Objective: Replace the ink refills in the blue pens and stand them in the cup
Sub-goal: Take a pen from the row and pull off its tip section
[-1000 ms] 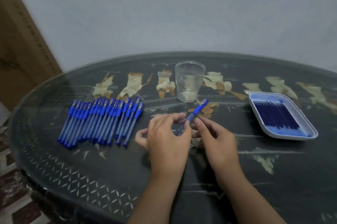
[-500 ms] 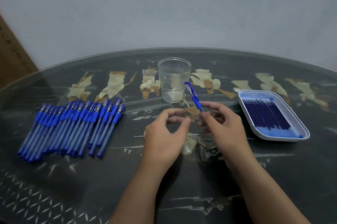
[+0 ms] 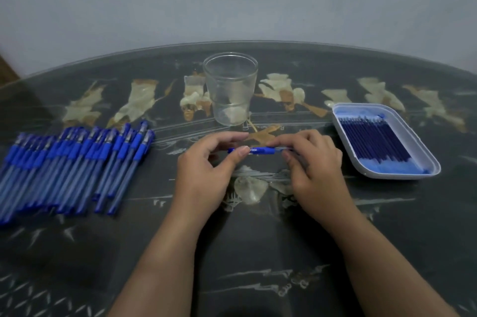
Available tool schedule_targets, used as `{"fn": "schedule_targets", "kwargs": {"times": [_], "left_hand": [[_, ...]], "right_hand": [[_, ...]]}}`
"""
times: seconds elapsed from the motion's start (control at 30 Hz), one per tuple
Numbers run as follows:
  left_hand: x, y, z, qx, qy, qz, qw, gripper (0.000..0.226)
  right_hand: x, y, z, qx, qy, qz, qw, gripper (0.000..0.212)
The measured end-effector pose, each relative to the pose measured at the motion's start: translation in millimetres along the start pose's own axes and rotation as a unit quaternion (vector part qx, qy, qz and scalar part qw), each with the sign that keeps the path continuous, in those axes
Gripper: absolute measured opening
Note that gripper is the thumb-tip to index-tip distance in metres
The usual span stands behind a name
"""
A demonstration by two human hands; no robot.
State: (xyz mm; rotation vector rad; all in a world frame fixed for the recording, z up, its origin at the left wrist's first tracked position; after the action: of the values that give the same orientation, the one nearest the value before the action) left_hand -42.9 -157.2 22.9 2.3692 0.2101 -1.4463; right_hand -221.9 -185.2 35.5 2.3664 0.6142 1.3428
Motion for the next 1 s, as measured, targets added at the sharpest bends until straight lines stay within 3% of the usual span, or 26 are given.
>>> {"fn": "schedule_targets", "kwargs": {"times": [0.23,1.0], "left_hand": [[2.6,-2.1,1.4,0.006,0.003,-0.015,1.0,0.014],[5.0,-5.4,0.8,-0.007,0.042,-0.046,0.998,0.016]], "right_hand": [[5.6,-1.3,1.7,0.014,-0.015,0.0,1.0,0.022],[4.9,-1.0,0.0,-0.03,-0.011,-0.016,0.999,0.017]]}}
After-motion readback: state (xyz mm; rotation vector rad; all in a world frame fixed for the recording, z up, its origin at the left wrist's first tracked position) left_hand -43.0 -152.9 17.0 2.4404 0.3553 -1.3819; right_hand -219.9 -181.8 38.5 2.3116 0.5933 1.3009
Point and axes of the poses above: each hand's wrist, its own y-axis towards the middle knuckle, its own z-axis out of the palm, x = y × z, the point moved 10 cm from there along y, towards the middle knuckle, and after that the axes turned 12 degrees about y, right-handed, at the moved point
